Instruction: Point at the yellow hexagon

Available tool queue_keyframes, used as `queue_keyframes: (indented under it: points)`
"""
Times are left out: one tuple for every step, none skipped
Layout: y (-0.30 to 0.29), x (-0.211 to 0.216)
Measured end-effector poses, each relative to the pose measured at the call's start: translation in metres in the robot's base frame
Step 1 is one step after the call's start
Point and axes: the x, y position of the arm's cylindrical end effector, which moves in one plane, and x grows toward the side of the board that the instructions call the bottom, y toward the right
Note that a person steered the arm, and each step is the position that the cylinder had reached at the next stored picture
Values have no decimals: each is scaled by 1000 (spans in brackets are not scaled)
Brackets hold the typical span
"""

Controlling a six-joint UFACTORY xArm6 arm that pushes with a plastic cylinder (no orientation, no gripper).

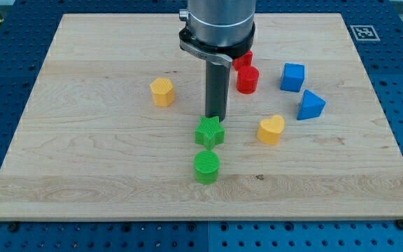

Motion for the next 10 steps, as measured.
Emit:
queue_keyframes:
  points:
    - [-1, 11]
    - [-14, 12]
    - [-31, 18]
    - [-52, 29]
    - [-74, 41]
    - [-92, 45]
    - [-103, 37]
    - [-99, 13]
    - [-78, 4]
    - [-49, -6]
